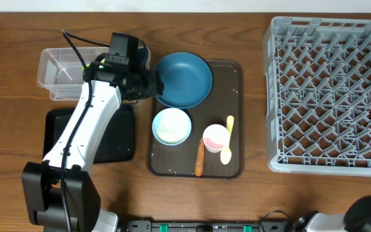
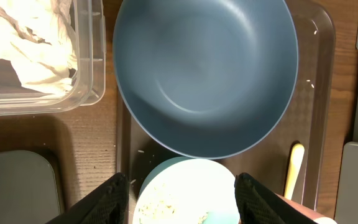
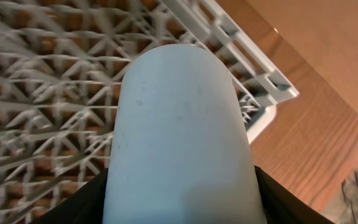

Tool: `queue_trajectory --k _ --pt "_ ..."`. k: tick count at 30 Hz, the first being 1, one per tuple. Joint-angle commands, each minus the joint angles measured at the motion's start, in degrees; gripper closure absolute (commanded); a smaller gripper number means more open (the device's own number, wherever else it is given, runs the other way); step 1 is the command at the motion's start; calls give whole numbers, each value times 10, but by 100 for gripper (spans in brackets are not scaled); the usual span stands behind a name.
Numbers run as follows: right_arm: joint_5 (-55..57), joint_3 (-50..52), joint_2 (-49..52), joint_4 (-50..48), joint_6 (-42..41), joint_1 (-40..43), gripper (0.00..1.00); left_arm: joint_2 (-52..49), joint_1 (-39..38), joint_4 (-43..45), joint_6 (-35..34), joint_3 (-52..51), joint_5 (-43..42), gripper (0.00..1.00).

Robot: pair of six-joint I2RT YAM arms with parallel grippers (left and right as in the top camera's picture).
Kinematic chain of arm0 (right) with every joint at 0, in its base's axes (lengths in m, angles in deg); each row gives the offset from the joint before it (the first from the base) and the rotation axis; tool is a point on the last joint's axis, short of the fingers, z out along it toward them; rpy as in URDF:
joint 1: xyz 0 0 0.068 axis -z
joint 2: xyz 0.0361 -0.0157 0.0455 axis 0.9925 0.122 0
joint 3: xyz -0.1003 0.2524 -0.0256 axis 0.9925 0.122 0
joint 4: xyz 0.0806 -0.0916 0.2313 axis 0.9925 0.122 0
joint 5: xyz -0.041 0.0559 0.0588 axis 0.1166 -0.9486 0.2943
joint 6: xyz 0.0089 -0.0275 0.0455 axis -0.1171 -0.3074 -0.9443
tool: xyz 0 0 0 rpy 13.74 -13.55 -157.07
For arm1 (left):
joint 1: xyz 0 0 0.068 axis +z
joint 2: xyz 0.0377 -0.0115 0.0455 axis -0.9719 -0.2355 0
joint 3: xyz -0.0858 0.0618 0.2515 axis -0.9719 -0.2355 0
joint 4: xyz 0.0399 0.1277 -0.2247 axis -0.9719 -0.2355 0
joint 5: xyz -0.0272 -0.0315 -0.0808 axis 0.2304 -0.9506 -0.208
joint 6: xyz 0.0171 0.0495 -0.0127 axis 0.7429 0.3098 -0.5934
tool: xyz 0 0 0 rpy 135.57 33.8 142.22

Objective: Sort waste into correct bins and load items into the dishwasher rack

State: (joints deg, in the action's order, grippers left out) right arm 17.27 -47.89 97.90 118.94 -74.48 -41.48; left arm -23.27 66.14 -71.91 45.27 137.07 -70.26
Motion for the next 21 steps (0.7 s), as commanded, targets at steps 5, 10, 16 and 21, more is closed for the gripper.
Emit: queue_trajectory --k 5,10,16,21 --pt "8 -33 89 4 7 35 99 14 2 -2 9 6 7 43" --pt "5 -33 137 2 7 35 99 14 2 -3 9 6 7 42" --pt "4 -32 183 1 7 35 96 14 2 -4 9 6 7 43" --pt "0 -32 199 -9 7 35 27 14 2 -4 9 6 7 43"
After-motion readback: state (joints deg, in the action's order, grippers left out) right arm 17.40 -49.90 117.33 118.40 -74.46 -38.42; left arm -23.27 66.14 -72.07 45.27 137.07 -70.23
